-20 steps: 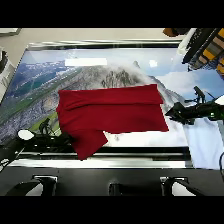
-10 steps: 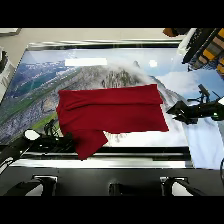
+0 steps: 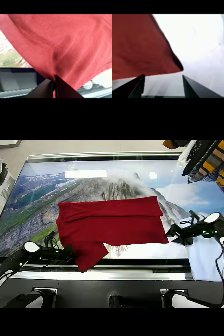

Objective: Fold the clothes and pants, and hang the long-sleeved shirts on hangers.

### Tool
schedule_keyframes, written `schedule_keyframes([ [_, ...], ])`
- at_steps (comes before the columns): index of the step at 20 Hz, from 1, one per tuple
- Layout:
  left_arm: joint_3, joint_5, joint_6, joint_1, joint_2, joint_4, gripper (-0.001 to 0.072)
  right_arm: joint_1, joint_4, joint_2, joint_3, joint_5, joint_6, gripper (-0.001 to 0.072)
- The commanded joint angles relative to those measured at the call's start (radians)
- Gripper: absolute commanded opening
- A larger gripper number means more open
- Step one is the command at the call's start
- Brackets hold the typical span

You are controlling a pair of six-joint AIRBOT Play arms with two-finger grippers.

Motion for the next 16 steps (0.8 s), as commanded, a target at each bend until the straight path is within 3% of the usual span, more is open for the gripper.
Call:
schedule_keyframes([
  [1, 0.001, 0.013, 0.000, 0.000, 0.001, 0.000, 0.0014, 0.003, 0.051, -0.048, -0.027, -0.018, -0.043, 0.0533],
  [4, 0.001, 0.013, 0.000, 0.000, 0.001, 0.000, 0.0013, 0.003, 0.040, -0.064, -0.052, -0.040, -0.035, 0.0497],
  [6, 0.001, 0.013, 0.000, 0.000, 0.001, 0.000, 0.0014, 0.003, 0.045, -0.065, -0.068, -0.063, -0.035, 0.0416],
  [9, 0.005, 0.005, 0.000, 0.006, 0.002, 0.000, 0.0014, 0.003, 0.059, -0.064, -0.068, -0.086, -0.036, 0.0036],
  [13, 0.055, -0.075, 0.000, 0.060, 0.056, 0.062, 0.0012, 0.003, 0.047, 0.005, -0.068, -0.098, -0.027, 0.0027],
  [16, 0.097, -0.227, -0.052, 0.120, 0.157, 0.158, 0.0012, 0.003, -0.014, 0.118, -0.069, -0.002, 0.045, 0.0026],
])
